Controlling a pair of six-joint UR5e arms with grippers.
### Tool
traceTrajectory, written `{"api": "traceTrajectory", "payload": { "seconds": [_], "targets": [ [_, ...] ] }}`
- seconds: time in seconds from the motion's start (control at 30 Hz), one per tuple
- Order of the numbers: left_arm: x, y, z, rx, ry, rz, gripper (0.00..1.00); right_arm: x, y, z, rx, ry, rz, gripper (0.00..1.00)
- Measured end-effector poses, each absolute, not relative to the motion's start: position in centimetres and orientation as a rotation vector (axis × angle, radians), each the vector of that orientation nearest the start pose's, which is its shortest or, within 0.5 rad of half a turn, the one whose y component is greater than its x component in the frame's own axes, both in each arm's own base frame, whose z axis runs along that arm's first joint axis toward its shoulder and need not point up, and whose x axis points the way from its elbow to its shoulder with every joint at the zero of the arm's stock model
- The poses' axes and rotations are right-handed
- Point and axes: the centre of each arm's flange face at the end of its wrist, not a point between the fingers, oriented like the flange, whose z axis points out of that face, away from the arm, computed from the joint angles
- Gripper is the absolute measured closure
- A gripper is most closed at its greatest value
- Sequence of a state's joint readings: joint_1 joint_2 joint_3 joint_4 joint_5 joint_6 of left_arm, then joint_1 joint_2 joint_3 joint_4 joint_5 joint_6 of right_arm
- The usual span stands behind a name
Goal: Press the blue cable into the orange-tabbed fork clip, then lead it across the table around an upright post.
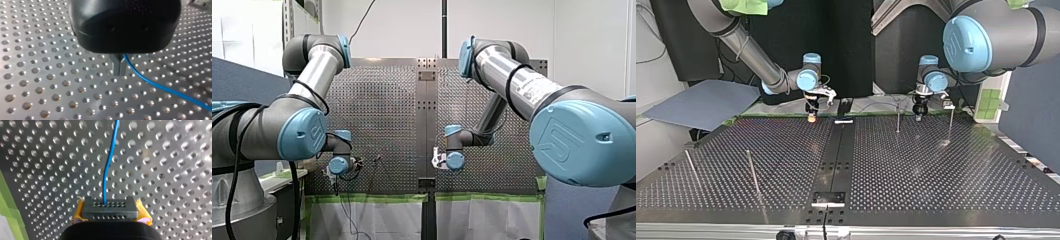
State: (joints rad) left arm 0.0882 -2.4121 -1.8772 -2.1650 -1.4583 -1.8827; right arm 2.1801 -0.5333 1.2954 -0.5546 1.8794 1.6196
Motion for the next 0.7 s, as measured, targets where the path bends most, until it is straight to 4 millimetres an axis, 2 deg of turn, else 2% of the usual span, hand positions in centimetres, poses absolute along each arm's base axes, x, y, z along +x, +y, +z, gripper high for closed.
{"api": "traceTrajectory", "payload": {
  "seconds": [0.07, 0.1, 0.13, 0.17, 0.2, 0.23, 0.27, 0.3, 0.7],
  "targets": [
    [56.7, -9.4, -2.8, -0.258, 1.744, -0.246, 1.00, 50.0, -53.1, -0.9, 1.600, -1.155, 1.294, 0.98],
    [56.6, -9.3, -2.9, -0.257, 1.751, -0.237, 0.89, 50.1, -53.0, -0.9, 1.602, -1.152, 1.294, 0.98],
    [56.6, -9.2, -2.9, -0.256, 1.760, -0.225, 0.69, 50.2, -53.0, -0.9, 1.604, -1.150, 1.295, 0.98],
    [56.4, -9.2, -3.0, -0.252, 1.772, -0.211, 0.69, 50.3, -52.9, -0.9, 1.606, -1.149, 1.296, 0.98],
    [56.3, -9.1, -3.1, -0.248, 1.781, -0.202, 0.35, 50.3, -52.8, -0.9, 1.607, -1.148, 1.296, 0.98],
    [56.1, -9.1, -3.2, -0.242, 1.791, -0.195, 0.09, 50.4, -52.8, -0.9, 1.609, -1.146, 1.297, 0.98],
    [55.9, -9.1, -3.3, -0.232, 1.802, -0.188, 0.09, 50.5, -52.7, -0.9, 1.610, -1.145, 1.298, 0.98],
    [55.8, -9.1, -3.4, -0.224, 1.808, -0.182, 0.00, 50.5, -52.7, -0.9, 1.611, -1.144, 1.298, 0.98],
    [52.0, -10.0, -4.5, -0.095, 1.845, -0.178, 0.00, 51.0, -52.2, -0.9, 1.617, -1.136, 1.303, 0.98]
  ]
}}
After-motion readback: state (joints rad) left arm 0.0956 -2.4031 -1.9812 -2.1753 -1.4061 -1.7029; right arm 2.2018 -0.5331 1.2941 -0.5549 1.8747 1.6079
